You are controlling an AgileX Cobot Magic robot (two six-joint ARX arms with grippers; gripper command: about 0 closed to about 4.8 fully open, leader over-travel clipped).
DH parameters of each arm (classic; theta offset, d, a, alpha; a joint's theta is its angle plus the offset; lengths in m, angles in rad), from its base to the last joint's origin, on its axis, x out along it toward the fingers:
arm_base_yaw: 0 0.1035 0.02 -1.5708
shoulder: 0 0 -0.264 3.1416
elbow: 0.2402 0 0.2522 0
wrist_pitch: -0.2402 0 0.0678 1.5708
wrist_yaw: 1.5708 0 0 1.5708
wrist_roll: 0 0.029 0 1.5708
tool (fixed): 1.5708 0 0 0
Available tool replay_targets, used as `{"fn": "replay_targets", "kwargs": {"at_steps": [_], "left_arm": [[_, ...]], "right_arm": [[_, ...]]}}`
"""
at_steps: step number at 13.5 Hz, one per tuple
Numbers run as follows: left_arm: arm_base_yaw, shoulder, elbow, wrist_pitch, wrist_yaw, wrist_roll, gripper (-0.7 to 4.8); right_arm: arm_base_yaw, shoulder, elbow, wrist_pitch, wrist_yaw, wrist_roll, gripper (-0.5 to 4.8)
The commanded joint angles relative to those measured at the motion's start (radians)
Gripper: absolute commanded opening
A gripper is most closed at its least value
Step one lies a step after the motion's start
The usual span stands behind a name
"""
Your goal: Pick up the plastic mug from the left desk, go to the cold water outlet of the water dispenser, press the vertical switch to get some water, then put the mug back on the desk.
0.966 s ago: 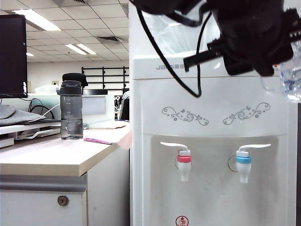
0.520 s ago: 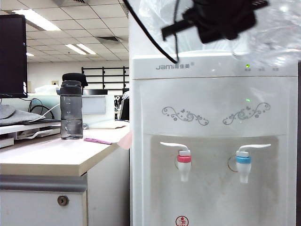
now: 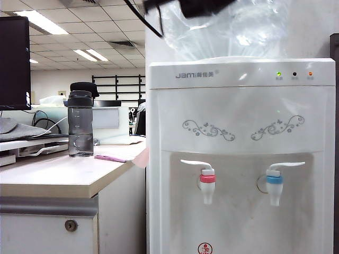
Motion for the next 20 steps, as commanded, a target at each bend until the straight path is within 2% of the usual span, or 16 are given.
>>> {"fn": "replay_targets", "kwargs": {"at_steps": [1,8,10,11,13,14,15,19,20], "left_arm": [[0.0,-0.072,-0.018,-0.011,0.0,0.003,-0.06],[0.006,-0.233,-0.043,-0.134,-0.031,0.002,-0.06],[0.054,-0.345,-0.043,-0.254,-0.049,-0.004,-0.06],[0.123,-0.414,-0.043,-0.316,-0.047,0.0,-0.06],[0.171,-0.438,-0.043,-0.32,-0.047,0.001,-0.06],[0.258,-0.451,-0.043,-0.33,-0.037,0.008,-0.06],[0.301,-0.451,-0.043,-0.331,-0.004,0.008,-0.06],[0.577,-0.449,-0.043,-0.34,0.15,0.014,-0.06],[0.602,-0.448,-0.045,-0.34,0.168,0.014,-0.06]], "right_arm": [[0.0,-0.002,0.004,0.0,-0.002,0.006,-0.01],[0.0,-0.002,0.004,-0.006,-0.034,0.027,-0.01],[0.0,-0.002,0.004,0.005,-0.046,0.053,-0.01],[0.0,-0.002,0.004,-0.006,-0.065,0.053,-0.01],[0.0,-0.002,0.004,-0.026,-0.08,0.053,-0.01],[0.0,-0.002,0.004,-0.092,-0.117,0.053,0.0],[0.0,-0.002,0.004,-0.102,-0.117,0.053,0.0],[0.0,-0.002,0.004,-0.105,-0.109,0.052,0.0],[0.0,-0.002,0.004,-0.104,-0.113,0.052,0.0]]}}
